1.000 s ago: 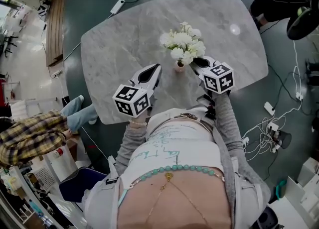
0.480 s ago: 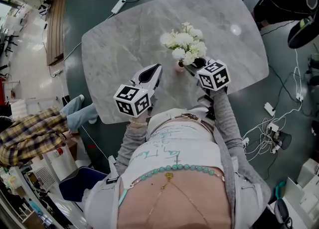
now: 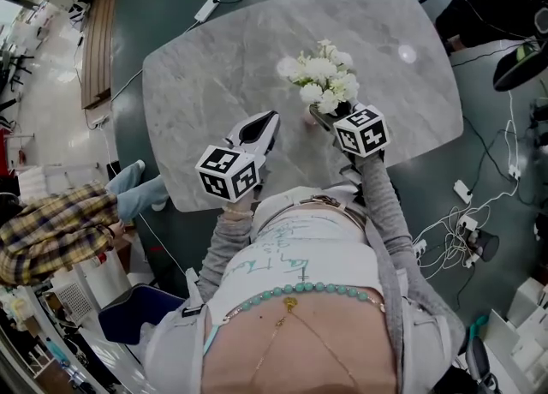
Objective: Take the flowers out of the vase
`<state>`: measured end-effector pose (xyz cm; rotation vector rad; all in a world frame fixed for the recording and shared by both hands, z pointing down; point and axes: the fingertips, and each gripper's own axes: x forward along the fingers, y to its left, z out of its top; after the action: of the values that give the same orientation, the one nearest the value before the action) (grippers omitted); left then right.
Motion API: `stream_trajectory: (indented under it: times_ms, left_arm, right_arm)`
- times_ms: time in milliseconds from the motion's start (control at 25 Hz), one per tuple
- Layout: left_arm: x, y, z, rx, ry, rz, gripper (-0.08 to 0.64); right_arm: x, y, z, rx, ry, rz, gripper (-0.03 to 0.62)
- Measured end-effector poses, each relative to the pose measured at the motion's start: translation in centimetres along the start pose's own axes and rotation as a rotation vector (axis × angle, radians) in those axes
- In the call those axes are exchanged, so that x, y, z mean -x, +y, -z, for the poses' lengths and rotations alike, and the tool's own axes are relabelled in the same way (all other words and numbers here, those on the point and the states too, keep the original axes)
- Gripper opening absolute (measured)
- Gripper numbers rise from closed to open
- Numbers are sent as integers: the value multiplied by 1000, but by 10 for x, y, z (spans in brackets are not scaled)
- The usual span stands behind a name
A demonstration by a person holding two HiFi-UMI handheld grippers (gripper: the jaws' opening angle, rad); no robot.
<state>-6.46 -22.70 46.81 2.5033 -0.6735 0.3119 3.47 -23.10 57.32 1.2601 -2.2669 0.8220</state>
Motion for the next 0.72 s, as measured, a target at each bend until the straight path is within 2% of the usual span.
stream_trajectory:
  times_ms: [440,720]
  left_arm:
    - [-1,0,7,15,-4,-11,0]
    - [3,-2,5,23,-10,-23,0]
  right_arm:
    - [-8,-9,-9,4,-58,-1,151]
    - [-3,-8,-11,0,-60,-19,106]
